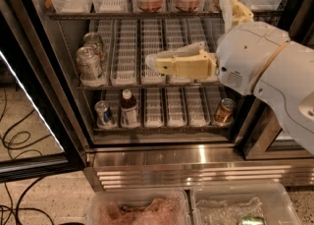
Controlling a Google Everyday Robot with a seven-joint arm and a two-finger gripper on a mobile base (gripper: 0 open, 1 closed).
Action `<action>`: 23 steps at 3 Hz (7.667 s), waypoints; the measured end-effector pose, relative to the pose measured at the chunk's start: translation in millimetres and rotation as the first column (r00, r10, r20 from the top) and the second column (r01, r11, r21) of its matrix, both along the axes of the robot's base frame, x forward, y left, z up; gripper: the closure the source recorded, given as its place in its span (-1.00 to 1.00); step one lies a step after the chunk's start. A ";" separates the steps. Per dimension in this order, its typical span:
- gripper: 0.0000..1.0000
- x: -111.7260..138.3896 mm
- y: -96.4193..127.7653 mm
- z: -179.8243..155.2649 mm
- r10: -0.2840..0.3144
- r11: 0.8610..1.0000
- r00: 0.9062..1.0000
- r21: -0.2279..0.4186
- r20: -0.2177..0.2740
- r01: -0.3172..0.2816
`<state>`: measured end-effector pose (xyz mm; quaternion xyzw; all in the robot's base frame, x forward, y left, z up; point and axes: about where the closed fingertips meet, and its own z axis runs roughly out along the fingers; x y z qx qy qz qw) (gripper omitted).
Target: Pick coke can from top shelf of fridge
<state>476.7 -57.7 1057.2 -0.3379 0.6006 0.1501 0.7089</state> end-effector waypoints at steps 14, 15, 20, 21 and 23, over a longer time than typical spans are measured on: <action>-0.60 139.5 -14.0 15.4 -0.156 0.983 0.970 0.129 0.185 0.134; -0.72 139.5 -14.0 15.4 -0.156 0.983 0.970 0.129 0.185 0.134; -0.70 144.5 -30.8 8.2 -0.309 0.942 0.938 0.188 0.155 0.279; -0.37 144.5 -30.8 8.2 -0.309 0.942 0.938 0.188 0.155 0.279; -0.44 144.5 -30.6 8.3 -0.309 0.942 0.938 0.188 0.155 0.279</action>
Offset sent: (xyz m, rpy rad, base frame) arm 0.0501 -0.0038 -0.0311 0.1123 -0.0458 -0.1722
